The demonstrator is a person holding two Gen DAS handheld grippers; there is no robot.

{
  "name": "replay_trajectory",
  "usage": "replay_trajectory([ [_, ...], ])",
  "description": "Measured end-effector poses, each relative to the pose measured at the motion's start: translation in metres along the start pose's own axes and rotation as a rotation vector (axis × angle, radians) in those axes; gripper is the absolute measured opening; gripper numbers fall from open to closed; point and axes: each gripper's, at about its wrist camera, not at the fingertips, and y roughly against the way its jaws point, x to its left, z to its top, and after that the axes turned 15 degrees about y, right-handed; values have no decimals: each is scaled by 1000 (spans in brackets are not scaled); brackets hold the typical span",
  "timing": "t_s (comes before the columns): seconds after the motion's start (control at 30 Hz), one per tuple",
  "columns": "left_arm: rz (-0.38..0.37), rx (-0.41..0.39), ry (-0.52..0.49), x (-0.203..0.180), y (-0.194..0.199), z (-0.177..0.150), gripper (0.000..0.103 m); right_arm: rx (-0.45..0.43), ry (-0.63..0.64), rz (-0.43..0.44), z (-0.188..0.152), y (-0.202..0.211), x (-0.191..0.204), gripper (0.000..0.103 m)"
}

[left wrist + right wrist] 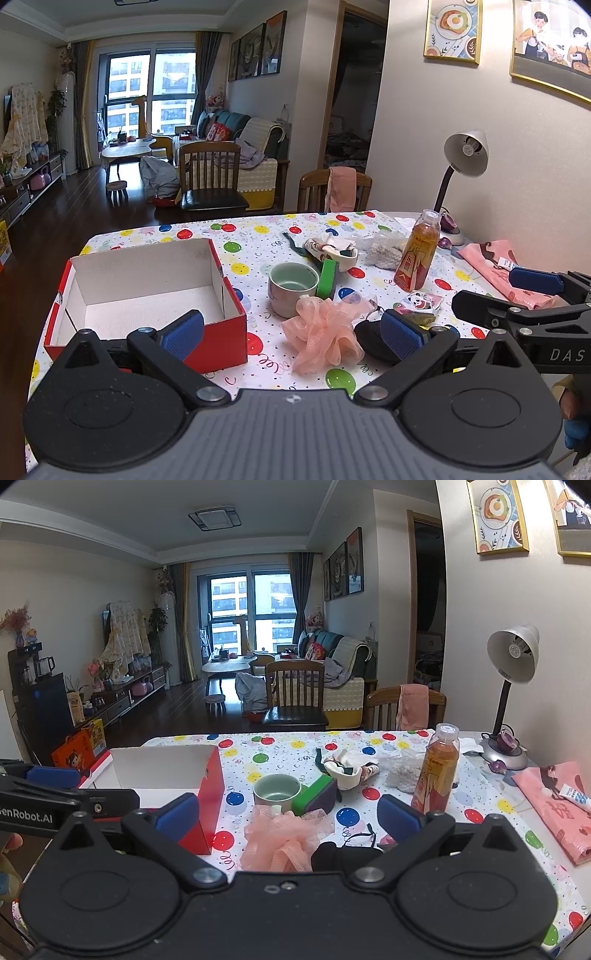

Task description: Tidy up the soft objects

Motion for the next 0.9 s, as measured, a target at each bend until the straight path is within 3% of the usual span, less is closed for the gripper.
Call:
replay_trajectory([
  [0.9, -17, 1, 2, 1, -1, 1, 103, -1, 8, -5, 0, 0, 3, 103],
])
